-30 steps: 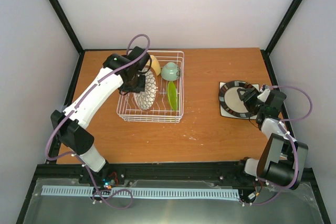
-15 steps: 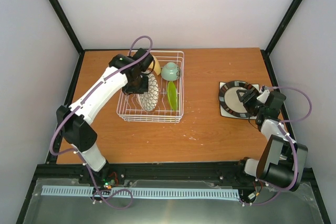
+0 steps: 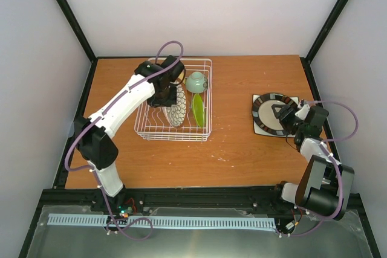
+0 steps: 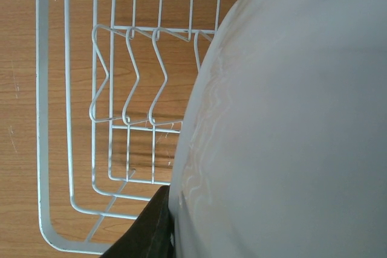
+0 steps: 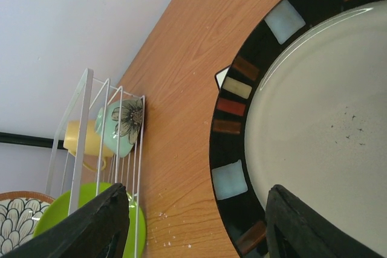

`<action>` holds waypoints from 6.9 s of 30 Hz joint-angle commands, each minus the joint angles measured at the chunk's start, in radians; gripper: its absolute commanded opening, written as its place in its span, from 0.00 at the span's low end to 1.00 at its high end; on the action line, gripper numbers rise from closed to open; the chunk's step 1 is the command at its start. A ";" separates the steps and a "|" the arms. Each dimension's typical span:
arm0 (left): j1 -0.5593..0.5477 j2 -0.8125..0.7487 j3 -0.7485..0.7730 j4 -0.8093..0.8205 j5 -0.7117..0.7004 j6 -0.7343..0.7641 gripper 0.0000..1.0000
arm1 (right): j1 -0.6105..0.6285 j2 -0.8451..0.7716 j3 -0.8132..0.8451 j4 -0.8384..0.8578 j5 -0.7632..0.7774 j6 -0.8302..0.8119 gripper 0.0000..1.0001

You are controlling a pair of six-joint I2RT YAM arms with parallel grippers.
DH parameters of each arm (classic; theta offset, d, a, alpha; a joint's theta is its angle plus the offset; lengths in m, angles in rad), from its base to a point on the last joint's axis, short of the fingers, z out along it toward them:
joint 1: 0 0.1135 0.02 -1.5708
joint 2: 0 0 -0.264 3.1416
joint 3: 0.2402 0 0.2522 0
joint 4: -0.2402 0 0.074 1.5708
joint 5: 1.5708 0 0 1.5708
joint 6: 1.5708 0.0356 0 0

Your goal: Load the mixed dishes into the dish rack

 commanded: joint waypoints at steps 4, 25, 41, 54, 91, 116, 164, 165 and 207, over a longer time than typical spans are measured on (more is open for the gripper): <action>-0.041 0.074 0.049 0.028 0.002 -0.022 0.01 | 0.003 0.015 -0.017 0.041 -0.030 -0.003 0.61; -0.073 0.086 -0.023 0.026 0.014 -0.163 0.01 | 0.003 0.050 -0.059 0.114 -0.083 0.066 0.58; -0.091 0.166 0.057 0.029 0.047 -0.149 0.35 | 0.003 0.107 -0.087 0.197 -0.111 0.115 0.58; -0.109 0.106 0.035 0.029 0.049 -0.169 0.61 | 0.003 0.109 -0.089 0.200 -0.113 0.114 0.58; -0.095 -0.391 -0.241 0.986 0.138 0.381 1.00 | -0.239 -0.202 -0.082 -0.084 0.067 0.031 0.61; -0.095 -0.064 -0.227 1.128 0.505 0.463 1.00 | -0.343 0.165 0.133 -0.291 -0.094 -0.021 0.60; -0.035 -0.054 -0.284 1.126 0.452 0.497 1.00 | -0.112 0.414 0.194 -0.180 0.118 0.031 0.39; -0.033 -0.054 -0.284 1.125 0.451 0.497 1.00 | -0.108 0.421 0.194 -0.175 0.116 0.031 0.34; -0.033 0.308 0.179 0.895 0.715 0.463 1.00 | -0.157 0.590 -0.118 1.471 -0.371 0.944 0.03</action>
